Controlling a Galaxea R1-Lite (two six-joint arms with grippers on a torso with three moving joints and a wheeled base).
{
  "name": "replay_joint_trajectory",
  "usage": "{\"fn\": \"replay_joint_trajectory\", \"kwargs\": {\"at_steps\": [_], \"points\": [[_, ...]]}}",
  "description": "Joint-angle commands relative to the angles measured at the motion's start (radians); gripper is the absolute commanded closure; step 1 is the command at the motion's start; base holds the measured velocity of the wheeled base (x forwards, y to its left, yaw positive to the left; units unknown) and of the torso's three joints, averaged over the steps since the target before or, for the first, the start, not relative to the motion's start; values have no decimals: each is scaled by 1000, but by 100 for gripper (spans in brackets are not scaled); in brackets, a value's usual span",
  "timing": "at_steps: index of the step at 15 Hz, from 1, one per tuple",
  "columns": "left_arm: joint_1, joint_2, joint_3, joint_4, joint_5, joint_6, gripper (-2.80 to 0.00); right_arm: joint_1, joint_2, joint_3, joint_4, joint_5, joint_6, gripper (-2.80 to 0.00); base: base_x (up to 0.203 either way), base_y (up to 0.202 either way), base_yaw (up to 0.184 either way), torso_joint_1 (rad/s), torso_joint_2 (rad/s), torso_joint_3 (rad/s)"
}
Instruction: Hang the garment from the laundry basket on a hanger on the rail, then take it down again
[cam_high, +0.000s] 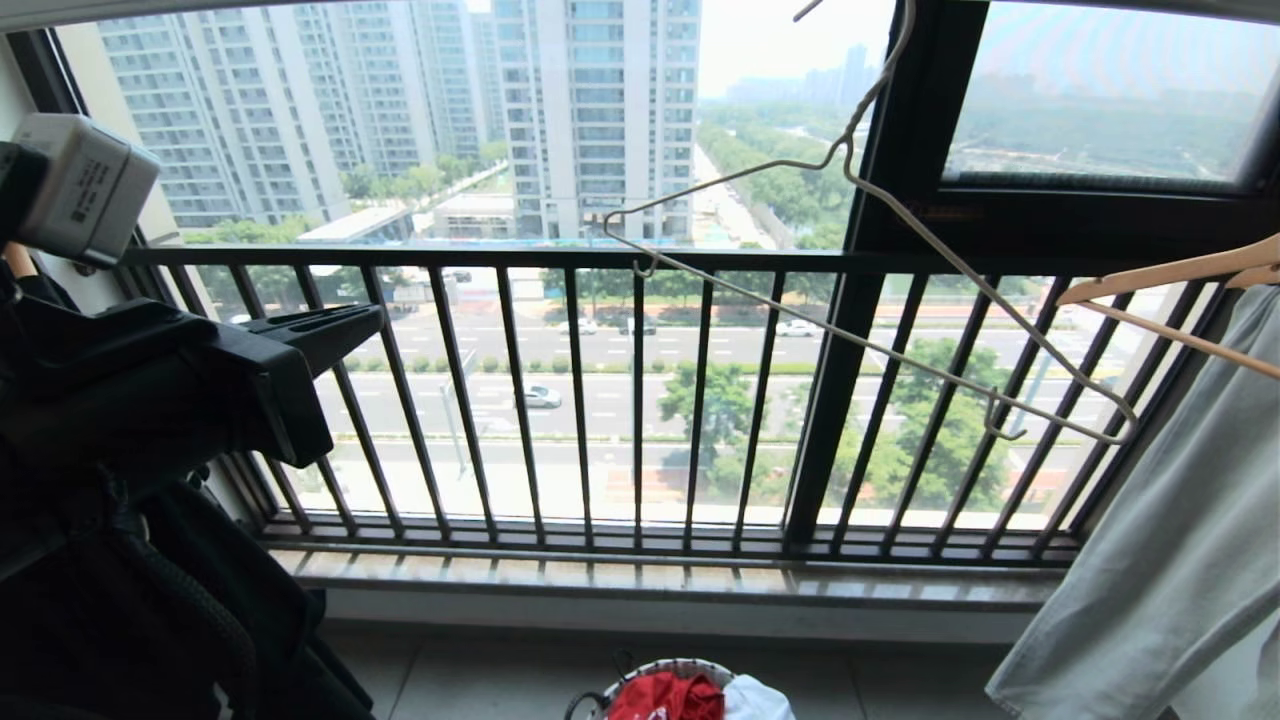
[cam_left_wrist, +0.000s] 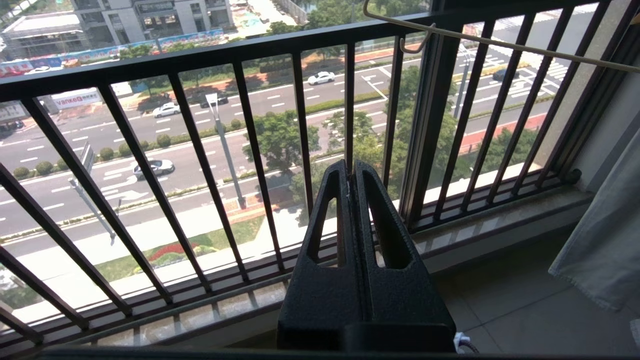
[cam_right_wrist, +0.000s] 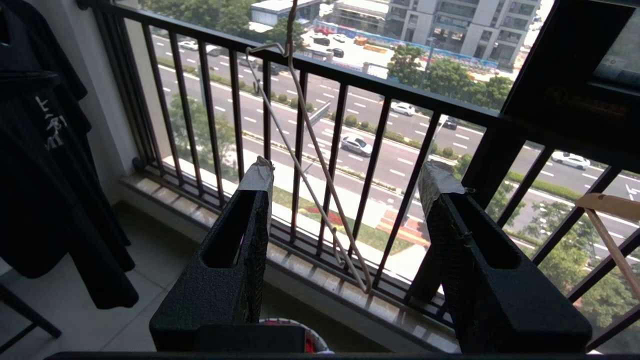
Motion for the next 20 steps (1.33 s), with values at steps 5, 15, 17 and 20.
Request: {"fn": "replay_joint_trajectory", "kwargs": {"at_steps": [5,15,17,20], "points": [[139,-355,141,106,72,-85,0,-219,-385,210,112,8,54,0,0,0,0,0,0,0],[466,-983,313,631,170,-98,0,-605,-590,205,401,179,70,0,0,0,0,0,0,0],[477,-1068,397,640,115,-99,0,-605,-639,272,405,187,70,0,0,0,0,0,0,0],[479,-1148,534,639,42,-94,0,-612,-756,350,401,211,58,0,0,0,0,0,0,0]]}}
